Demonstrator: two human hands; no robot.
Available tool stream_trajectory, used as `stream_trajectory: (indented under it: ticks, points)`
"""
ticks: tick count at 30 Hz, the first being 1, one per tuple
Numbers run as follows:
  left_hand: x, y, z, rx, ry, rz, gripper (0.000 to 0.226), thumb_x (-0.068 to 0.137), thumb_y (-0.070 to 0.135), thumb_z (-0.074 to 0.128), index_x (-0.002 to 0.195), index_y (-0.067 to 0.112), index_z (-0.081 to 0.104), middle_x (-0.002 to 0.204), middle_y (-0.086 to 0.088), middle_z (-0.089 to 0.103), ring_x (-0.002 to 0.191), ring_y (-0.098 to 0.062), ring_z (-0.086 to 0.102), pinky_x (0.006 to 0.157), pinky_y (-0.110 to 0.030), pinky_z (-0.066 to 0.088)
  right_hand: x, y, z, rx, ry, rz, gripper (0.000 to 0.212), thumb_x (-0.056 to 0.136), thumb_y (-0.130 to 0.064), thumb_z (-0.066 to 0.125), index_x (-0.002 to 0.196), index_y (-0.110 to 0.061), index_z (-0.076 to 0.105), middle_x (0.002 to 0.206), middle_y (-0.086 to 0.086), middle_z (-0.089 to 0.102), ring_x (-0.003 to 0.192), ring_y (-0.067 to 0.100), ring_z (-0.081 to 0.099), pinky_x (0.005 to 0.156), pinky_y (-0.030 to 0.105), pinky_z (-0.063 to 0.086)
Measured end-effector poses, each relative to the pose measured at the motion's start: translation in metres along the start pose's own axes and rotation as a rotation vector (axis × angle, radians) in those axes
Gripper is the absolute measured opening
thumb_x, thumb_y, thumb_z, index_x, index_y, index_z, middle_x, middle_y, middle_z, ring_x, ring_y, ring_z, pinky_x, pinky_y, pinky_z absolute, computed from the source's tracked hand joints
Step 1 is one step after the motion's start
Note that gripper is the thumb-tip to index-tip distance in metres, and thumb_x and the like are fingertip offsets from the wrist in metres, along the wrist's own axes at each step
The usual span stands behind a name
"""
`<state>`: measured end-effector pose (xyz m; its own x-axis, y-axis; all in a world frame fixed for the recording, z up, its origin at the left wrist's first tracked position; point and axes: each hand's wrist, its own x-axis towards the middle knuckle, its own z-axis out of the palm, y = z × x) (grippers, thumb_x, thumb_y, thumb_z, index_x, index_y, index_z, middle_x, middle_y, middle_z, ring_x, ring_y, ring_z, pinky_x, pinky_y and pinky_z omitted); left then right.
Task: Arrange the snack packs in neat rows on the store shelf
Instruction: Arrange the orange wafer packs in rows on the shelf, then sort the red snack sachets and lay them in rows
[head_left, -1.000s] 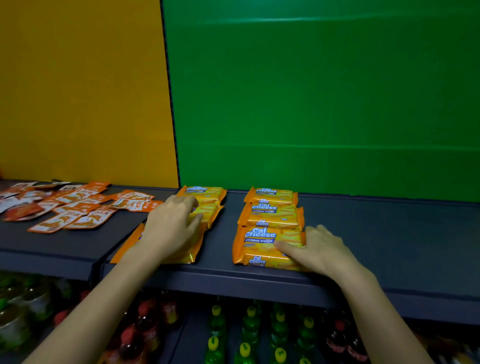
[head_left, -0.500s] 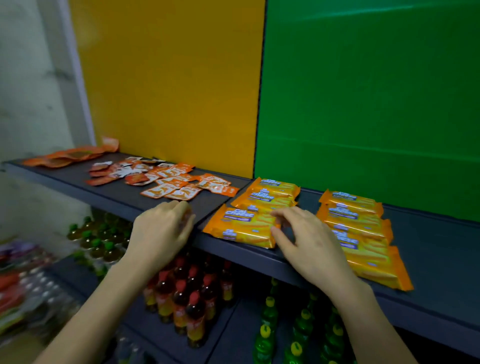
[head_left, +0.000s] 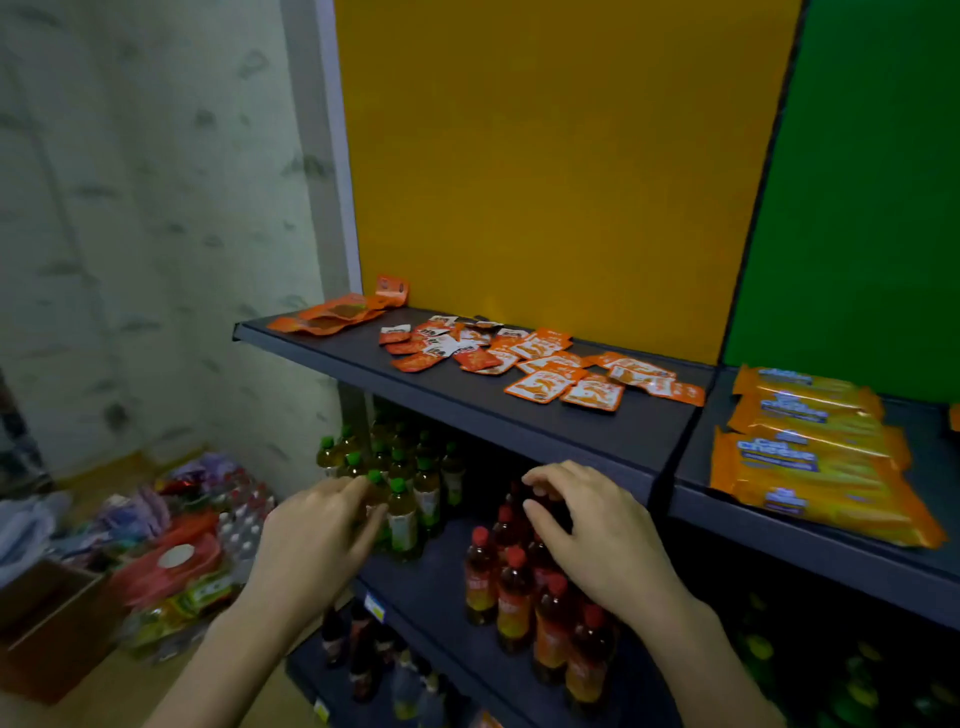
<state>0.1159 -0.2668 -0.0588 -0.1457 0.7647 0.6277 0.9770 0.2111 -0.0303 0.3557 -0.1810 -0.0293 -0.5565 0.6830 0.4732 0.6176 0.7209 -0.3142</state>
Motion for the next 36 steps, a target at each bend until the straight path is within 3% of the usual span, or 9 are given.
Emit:
stream_trajectory:
  ticks: [9, 14, 21, 28, 33, 36]
  points:
    - [0.028, -0.097, 0.017, -0.054, -0.002, 0.012, 0.039, 0.082, 0.048, 0.033, 0.073, 0.022, 0.061, 0.063, 0.006, 0.063, 0.057, -0.017, 0.064, 0.040, -0.025, 0.042, 0.074, -0.061, 0.059, 0.005, -0.010, 0.023, 0.028, 0.094, -0.040, 0.043, 0.120, -0.034, 0.052, 0.117, -0.019, 0.055, 0.112, 0.002, 0.049, 0.088, 0.020, 0.039]
    - [0.065, -0.118, 0.033, -0.094, 0.041, 0.055, 0.035, 0.082, 0.047, 0.037, 0.073, 0.022, 0.060, 0.062, 0.007, 0.063, 0.055, -0.016, 0.063, 0.039, -0.023, 0.034, 0.119, -0.061, 0.073, -0.006, 0.002, 0.076, 0.026, 0.093, -0.038, 0.046, 0.117, -0.033, 0.054, 0.113, -0.018, 0.057, 0.110, 0.003, 0.052, 0.086, 0.023, 0.044]
    - [0.122, -0.137, 0.080, -0.145, 0.029, 0.112, 0.030, 0.080, 0.045, 0.040, 0.072, 0.023, 0.059, 0.062, 0.008, 0.062, 0.058, -0.014, 0.063, 0.040, -0.024, 0.040, 0.181, -0.044, 0.103, -0.048, 0.023, 0.141, 0.026, 0.093, -0.038, 0.046, 0.117, -0.031, 0.054, 0.114, -0.015, 0.058, 0.111, 0.008, 0.052, 0.085, 0.027, 0.044]
    - [0.207, -0.159, 0.125, -0.270, 0.005, 0.073, 0.024, 0.091, 0.040, 0.047, 0.090, 0.020, 0.058, 0.088, 0.005, 0.062, 0.087, -0.015, 0.059, 0.065, -0.029, 0.048, 0.258, -0.028, 0.119, -0.103, 0.055, 0.204, 0.027, 0.092, -0.037, 0.047, 0.116, -0.028, 0.055, 0.116, -0.009, 0.060, 0.108, 0.013, 0.054, 0.084, 0.030, 0.045]
    - [0.250, -0.168, 0.151, -0.323, 0.014, -0.022, 0.027, 0.091, 0.041, 0.047, 0.093, 0.018, 0.059, 0.094, 0.003, 0.062, 0.092, -0.017, 0.057, 0.067, -0.030, 0.044, 0.292, -0.025, 0.130, -0.119, 0.035, 0.279, 0.031, 0.092, -0.039, 0.048, 0.117, -0.024, 0.057, 0.105, -0.008, 0.063, 0.099, 0.013, 0.057, 0.080, 0.029, 0.045]
    - [0.276, -0.171, 0.167, -0.294, -0.092, -0.093, 0.036, 0.091, 0.046, 0.044, 0.094, 0.014, 0.058, 0.096, -0.002, 0.062, 0.095, -0.021, 0.056, 0.070, -0.034, 0.045, 0.306, -0.026, 0.138, -0.124, 0.009, 0.353, 0.036, 0.090, -0.044, 0.048, 0.117, -0.022, 0.057, 0.104, -0.006, 0.065, 0.099, 0.015, 0.058, 0.079, 0.031, 0.046]
